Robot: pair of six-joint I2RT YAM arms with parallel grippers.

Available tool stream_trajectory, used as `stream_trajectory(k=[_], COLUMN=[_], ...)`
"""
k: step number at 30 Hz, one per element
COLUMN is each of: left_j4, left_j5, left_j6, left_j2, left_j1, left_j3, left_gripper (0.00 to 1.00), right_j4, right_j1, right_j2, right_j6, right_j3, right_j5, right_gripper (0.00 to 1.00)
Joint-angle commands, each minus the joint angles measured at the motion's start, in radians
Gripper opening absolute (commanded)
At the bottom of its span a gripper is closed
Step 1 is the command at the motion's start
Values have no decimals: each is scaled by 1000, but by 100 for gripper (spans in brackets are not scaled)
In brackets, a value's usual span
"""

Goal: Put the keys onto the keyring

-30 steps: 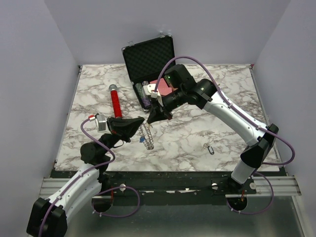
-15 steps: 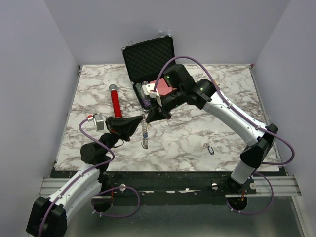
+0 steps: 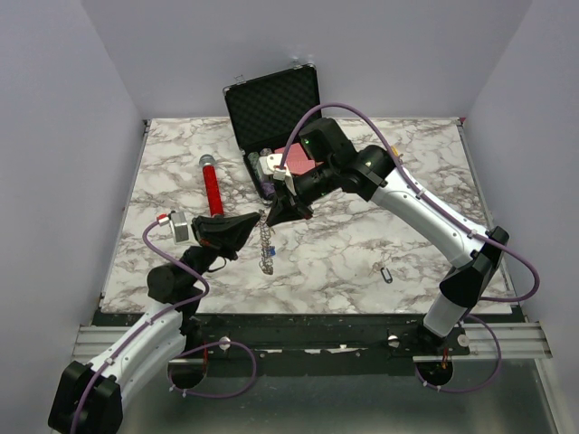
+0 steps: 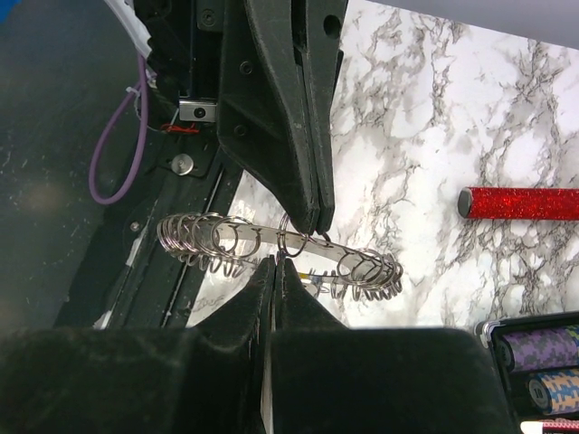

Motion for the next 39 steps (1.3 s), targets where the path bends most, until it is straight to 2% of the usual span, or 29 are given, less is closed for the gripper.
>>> stream_trajectory(k=[1, 22, 29, 32, 36, 39], left_j4=[59, 88, 97, 102, 131, 163], left_j5=[-81, -88, -67, -42, -2, 19], left_j6=[12, 6, 10, 15, 19, 12], left_j2=[-12, -3, -8, -11, -5, 9], left_j1=[3, 0, 0, 0, 0, 0], left_j3=[-10, -20, -30, -34, -39, -37], left_gripper=[0, 0, 0, 0, 0, 0], right_j4=[-35, -39, -29, 13, 60, 100], right_j1=[12, 12, 2, -37, -63, -63], right_j2=[10, 11, 20, 28, 36, 42], right_j6=[22, 31, 65, 131, 204, 263], right_j3=[14, 8, 72, 92, 83, 57], right_j5=[-35, -72, -58, -81, -85, -102], right_gripper=[8, 18, 24, 28, 40, 43])
